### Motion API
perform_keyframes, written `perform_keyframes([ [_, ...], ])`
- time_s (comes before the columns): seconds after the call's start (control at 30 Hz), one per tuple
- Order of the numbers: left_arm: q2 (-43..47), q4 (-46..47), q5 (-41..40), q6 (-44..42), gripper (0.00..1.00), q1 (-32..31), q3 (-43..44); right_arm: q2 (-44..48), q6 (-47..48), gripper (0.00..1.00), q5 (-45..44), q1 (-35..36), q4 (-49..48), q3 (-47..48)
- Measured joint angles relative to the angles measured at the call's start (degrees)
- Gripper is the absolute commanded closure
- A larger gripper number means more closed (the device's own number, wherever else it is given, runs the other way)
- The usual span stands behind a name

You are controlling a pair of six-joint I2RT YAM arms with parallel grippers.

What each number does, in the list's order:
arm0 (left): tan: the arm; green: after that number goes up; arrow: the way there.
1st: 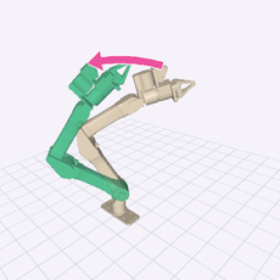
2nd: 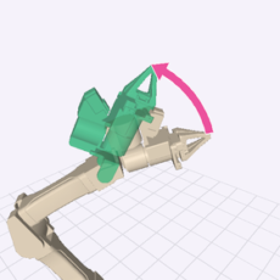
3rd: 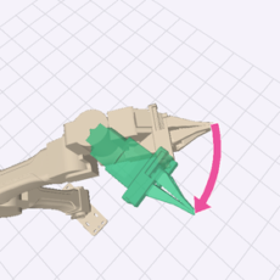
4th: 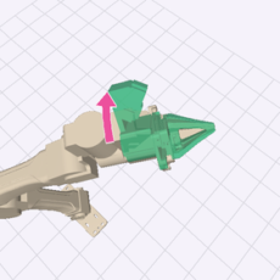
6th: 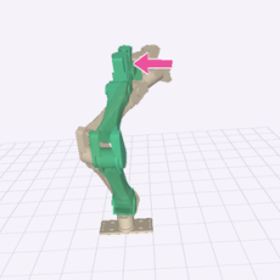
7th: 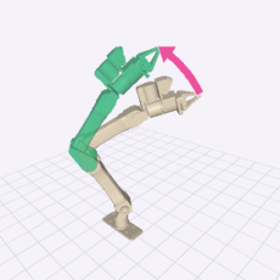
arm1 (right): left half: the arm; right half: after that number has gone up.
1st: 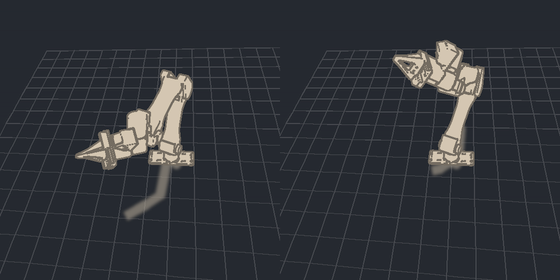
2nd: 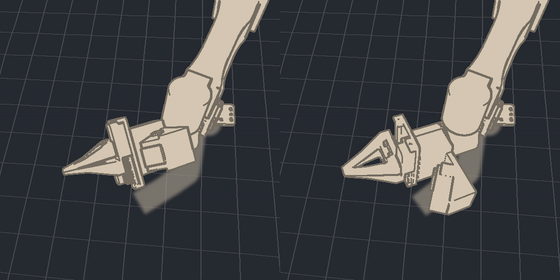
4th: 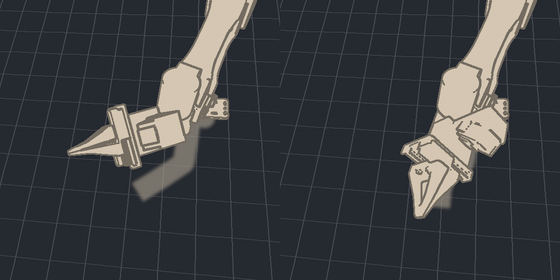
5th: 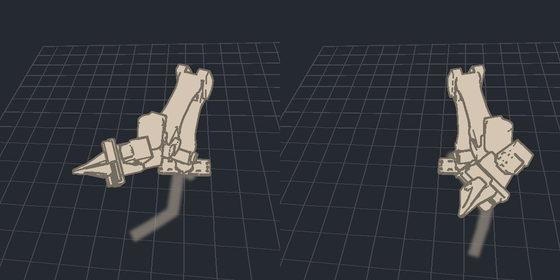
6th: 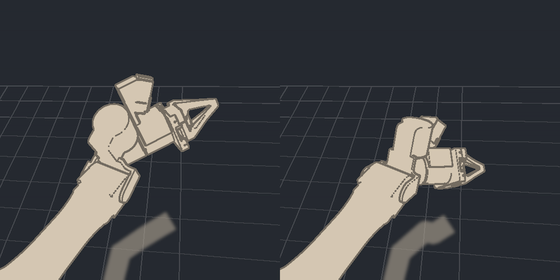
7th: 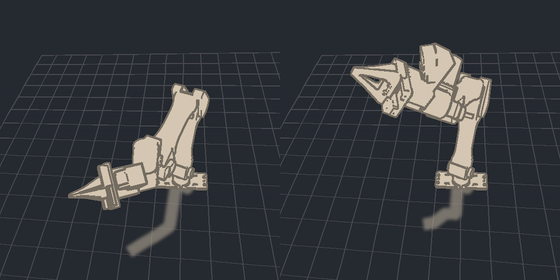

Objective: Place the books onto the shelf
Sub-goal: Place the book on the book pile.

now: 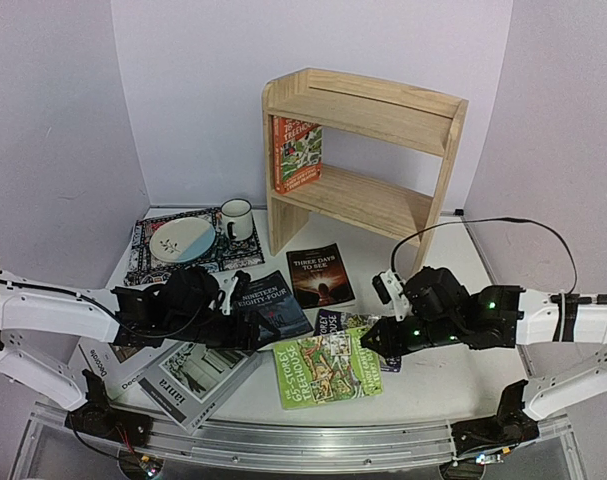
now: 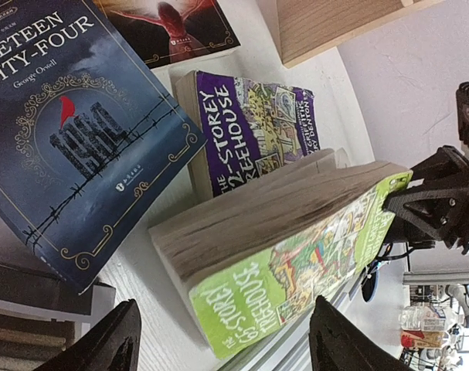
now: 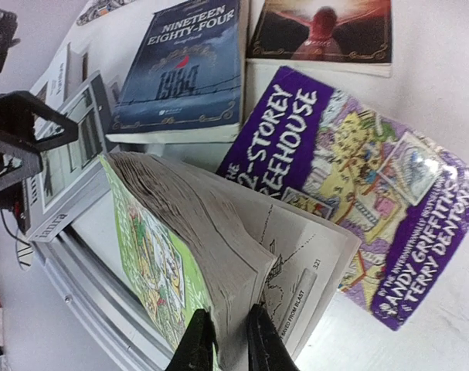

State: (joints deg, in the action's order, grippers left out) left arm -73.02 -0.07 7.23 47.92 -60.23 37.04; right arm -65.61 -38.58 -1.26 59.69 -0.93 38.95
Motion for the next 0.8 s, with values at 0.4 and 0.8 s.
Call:
perform_keyframes([
  [0.4,-2.4,0.2,1.6,0.1,0.18,0.0,0.0,0.7,-3.6,0.98,-12.5,-5.9,9.6,0.2],
  [0.8,-14.4,6.3,10.4,1.0,0.13,-1.9,2.4,-3.1,-4.7,0.95,-10.3,-7.0,10.5,-0.5],
])
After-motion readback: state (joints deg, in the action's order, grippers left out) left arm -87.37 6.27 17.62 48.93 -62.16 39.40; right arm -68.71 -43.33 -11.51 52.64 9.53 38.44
